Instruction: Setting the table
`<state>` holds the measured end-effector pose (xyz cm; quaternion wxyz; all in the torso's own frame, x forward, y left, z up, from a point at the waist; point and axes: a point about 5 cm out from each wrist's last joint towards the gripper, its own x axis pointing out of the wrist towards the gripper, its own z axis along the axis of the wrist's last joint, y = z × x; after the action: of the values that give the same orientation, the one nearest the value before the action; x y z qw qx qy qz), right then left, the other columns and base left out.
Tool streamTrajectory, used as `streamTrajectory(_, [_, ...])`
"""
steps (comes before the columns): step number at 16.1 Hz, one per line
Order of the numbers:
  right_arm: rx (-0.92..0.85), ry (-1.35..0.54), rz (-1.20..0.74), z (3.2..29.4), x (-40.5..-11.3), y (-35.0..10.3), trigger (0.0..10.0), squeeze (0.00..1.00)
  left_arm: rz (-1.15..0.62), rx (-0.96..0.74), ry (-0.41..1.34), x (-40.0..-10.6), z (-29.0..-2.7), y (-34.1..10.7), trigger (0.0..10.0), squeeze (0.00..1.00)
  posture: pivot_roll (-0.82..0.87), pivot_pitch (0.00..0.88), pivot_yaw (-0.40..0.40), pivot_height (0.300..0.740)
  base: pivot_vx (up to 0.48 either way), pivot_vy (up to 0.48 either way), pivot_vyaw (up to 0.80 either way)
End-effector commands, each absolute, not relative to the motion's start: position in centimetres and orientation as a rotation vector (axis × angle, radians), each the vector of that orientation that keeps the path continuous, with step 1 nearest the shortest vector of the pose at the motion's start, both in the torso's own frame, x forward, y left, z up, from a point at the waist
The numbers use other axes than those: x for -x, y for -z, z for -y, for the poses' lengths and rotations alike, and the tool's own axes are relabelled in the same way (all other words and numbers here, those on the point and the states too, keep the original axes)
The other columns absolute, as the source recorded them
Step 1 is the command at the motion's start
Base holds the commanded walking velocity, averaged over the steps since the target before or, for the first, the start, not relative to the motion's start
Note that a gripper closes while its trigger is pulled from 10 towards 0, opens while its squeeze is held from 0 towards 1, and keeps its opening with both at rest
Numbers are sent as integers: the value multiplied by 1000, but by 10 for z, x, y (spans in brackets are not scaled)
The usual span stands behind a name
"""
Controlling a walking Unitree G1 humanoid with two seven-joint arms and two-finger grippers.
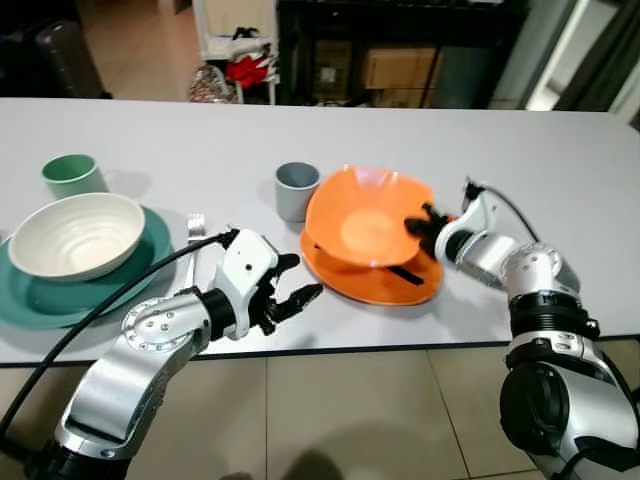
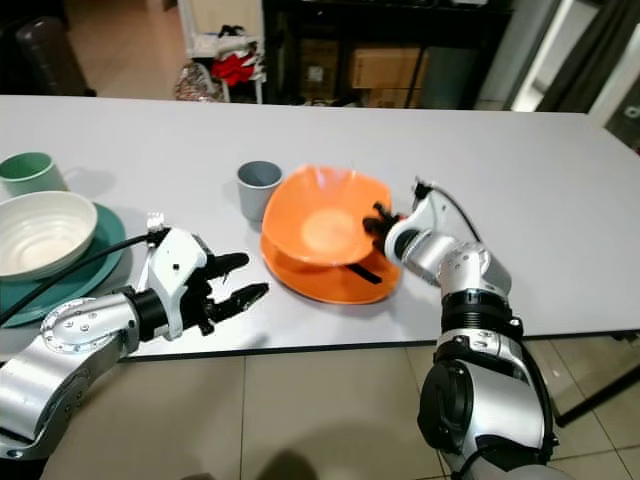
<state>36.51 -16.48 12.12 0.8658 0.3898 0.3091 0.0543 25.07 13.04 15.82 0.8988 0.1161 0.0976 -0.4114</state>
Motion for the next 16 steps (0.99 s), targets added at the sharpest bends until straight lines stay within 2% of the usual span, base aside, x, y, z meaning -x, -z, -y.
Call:
streamTrajectory(1, [-847, -115, -613, 169, -369, -131, 10000, 0, -205, -244, 858, -248, -129, -159, 10000, 0, 68, 0, -45, 740, 0, 0, 0])
streamTrajectory(4, [-901, -97, -676, 166, -365, -116, 10000, 0, -204, -254, 847, -248, -131, -158, 10000, 0, 77, 0, -59, 740, 0, 0, 0])
streamTrajectory(5, [-903, -84, -682, 167, -365, -114, 10000, 729, -207, -255, 846, -248, -132, -158, 10000, 0, 78, 0, -58, 740, 0, 0, 0])
streamTrajectory(6, [-904, -80, -685, 168, -365, -113, 10000, 1000, -208, -256, 845, -248, -132, -159, 10000, 0, 78, 0, -57, 740, 0, 0, 0])
streamTrajectory(12, [-926, -55, -679, 182, -360, -114, 10000, 1000, -205, -265, 830, -251, -135, -160, 10000, 0, 80, 0, -53, 740, 0, 0, 0])
streamTrajectory(14, [-913, -62, -664, 194, -351, -122, 10000, 1000, -192, -258, 812, -253, -138, -162, 10000, 0, 80, 0, -57, 740, 0, 0, 0])
streamTrajectory(16, [-828, -103, -607, 203, -330, -139, 10000, 1000, -166, -223, 774, -254, -142, -166, 10000, 0, 68, 0, -48, 740, 0, 0, 0])
